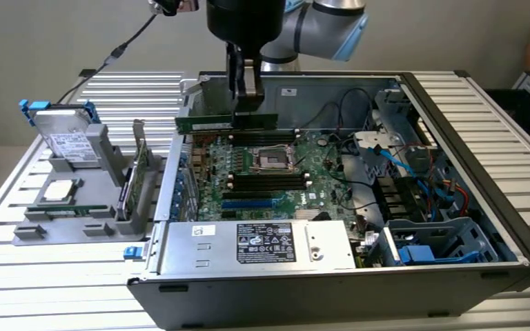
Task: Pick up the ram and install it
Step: 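Pick up the ram and move it above insertion slot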
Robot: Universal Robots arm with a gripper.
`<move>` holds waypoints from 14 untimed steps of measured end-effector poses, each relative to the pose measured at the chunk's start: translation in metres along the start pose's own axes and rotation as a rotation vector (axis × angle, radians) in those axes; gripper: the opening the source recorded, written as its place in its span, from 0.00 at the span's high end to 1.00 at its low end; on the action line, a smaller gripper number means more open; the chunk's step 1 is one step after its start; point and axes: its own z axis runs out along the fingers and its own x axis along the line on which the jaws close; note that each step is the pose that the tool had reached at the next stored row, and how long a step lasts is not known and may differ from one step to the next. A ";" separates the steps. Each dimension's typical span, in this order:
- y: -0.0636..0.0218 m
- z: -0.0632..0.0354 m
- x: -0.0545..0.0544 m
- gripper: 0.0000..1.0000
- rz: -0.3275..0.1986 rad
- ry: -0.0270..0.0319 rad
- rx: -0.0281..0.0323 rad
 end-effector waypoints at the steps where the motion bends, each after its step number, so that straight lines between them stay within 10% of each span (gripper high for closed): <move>1: -0.0046 -0.0003 0.000 0.87 0.000 -0.0024 0.0002; 14: -0.0469 0.0055 -0.017 0.87 0.000 -0.0084 0.0000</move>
